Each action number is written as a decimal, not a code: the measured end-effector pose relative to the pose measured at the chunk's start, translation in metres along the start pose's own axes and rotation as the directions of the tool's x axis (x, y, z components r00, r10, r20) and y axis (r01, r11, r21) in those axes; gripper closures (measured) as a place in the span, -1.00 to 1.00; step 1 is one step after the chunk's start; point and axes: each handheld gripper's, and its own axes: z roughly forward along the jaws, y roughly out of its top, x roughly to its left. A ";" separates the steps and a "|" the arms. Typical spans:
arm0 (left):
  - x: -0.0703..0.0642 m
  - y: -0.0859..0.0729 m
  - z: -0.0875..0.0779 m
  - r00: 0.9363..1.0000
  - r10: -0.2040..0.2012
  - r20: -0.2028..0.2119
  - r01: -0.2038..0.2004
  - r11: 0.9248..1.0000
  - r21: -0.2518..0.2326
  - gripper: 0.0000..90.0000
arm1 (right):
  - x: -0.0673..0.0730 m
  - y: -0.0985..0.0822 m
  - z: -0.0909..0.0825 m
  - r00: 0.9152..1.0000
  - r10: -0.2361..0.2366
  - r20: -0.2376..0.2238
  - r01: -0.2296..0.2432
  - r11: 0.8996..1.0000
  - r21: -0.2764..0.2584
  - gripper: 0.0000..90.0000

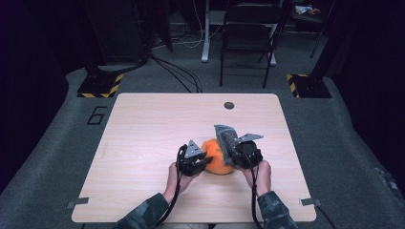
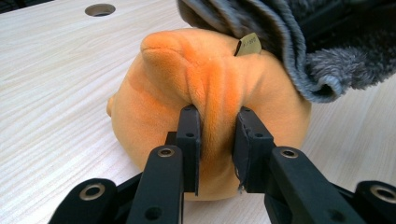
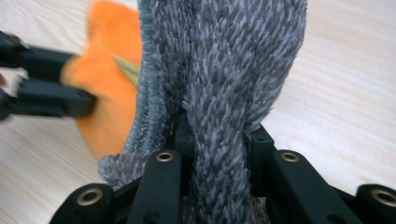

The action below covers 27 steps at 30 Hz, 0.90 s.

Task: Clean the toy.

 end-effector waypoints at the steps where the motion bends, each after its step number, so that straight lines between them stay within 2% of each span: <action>1: 0.000 0.000 0.000 1.000 0.000 0.000 0.000 1.000 -0.001 0.64 | -0.002 -0.002 0.001 1.000 0.008 0.004 -0.008 1.000 0.009 0.62; 9: 0.002 -0.001 0.001 1.000 -0.003 -0.003 0.003 1.000 -0.008 0.62 | -0.018 -0.012 0.013 0.998 0.059 0.011 -0.060 0.996 0.071 0.62; 13: 0.002 0.000 0.002 1.000 0.002 -0.005 -0.002 1.000 -0.010 0.62 | -0.028 -0.020 0.021 0.994 0.109 -0.003 -0.109 0.990 0.088 0.62; 14: 0.002 0.000 0.002 1.000 0.000 -0.002 0.000 1.000 -0.010 0.62 | -0.029 -0.022 0.022 0.992 0.129 -0.001 -0.128 0.987 0.100 0.62; 15: 0.003 0.000 0.001 1.000 0.002 -0.003 -0.002 1.000 -0.010 0.62 | -0.031 -0.024 0.024 0.992 0.123 0.006 -0.122 0.987 0.107 0.62; 18: 0.003 -0.001 0.001 1.000 -0.010 -0.008 0.010 1.000 -0.015 0.61 | -0.035 -0.032 0.036 0.990 0.140 0.023 -0.142 0.977 0.161 0.62; 19: 0.004 -0.001 0.001 1.000 -0.009 -0.008 0.008 1.000 -0.014 0.60 | -0.037 -0.035 0.042 0.991 0.135 0.021 -0.137 0.974 0.180 0.62; 20: 0.004 -0.001 0.001 1.000 -0.011 -0.008 0.011 1.000 -0.018 0.60 | -0.038 -0.039 0.046 0.989 0.149 0.009 -0.148 0.971 0.188 0.61; 21: 0.005 -0.001 0.000 1.000 -0.013 -0.006 0.013 1.000 -0.016 0.60 | -0.039 -0.039 0.047 0.988 0.154 0.006 -0.153 0.973 0.174 0.61; 23: 0.006 -0.001 0.000 1.000 -0.017 -0.012 0.016 1.000 -0.023 0.60 | -0.040 -0.035 0.044 0.991 0.136 0.011 -0.136 0.974 0.181 0.62; 26: 0.008 -0.001 0.000 1.000 -0.024 -0.011 0.024 0.999 -0.023 0.59 | -0.047 -0.029 0.029 0.987 0.156 0.030 -0.158 0.979 0.131 0.63; 27: 0.008 -0.001 0.000 1.000 -0.021 -0.014 0.021 1.000 -0.023 0.58 | -0.049 -0.026 0.022 0.985 0.167 0.033 -0.170 0.981 0.098 0.64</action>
